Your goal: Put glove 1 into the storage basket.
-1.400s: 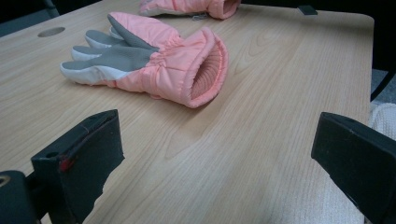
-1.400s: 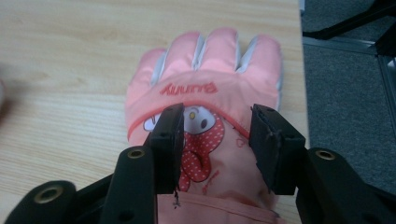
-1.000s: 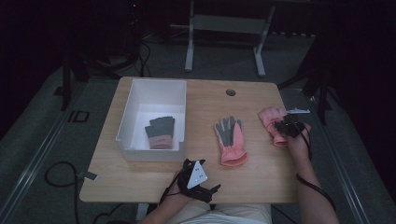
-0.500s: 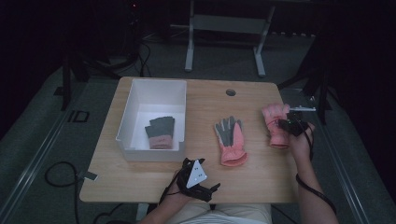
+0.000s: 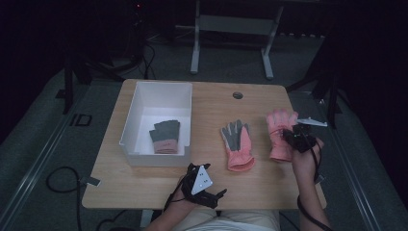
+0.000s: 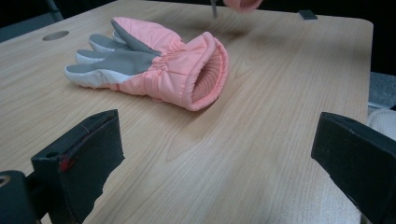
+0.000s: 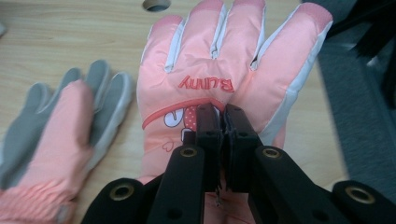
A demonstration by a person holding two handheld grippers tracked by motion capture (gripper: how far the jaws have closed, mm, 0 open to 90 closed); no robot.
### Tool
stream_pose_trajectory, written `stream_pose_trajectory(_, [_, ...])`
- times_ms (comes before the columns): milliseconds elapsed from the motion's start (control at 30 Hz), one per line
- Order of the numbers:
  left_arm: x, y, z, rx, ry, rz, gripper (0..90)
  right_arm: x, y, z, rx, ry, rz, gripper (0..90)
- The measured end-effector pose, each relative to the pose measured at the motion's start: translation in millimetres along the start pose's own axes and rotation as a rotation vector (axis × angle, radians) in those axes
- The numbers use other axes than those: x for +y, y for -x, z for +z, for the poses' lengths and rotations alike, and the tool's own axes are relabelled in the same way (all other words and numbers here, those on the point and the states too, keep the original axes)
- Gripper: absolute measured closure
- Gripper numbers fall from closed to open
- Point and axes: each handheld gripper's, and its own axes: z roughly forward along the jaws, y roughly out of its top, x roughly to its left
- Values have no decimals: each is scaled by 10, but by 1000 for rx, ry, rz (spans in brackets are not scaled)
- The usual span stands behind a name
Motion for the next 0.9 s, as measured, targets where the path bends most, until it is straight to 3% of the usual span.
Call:
stream_pose_trajectory(133, [5, 0, -11, -1, 7, -5, 17, -119, -85, 62, -3, -16, 34, 861])
stream_pose_trajectory(367, [5, -15, -19, -4, 11, -13, 18, -234, -211, 254, 10, -59, -7, 860])
stream_pose_trajectory(667, [0, -9, -14, -3, 1, -10, 18, -341, -184, 504, 17, -107, -4, 859])
stream_pose_trajectory(900, [2, -1, -8, -9, 2, -8, 18, -374, -186, 556, 19, -110, -14, 843])
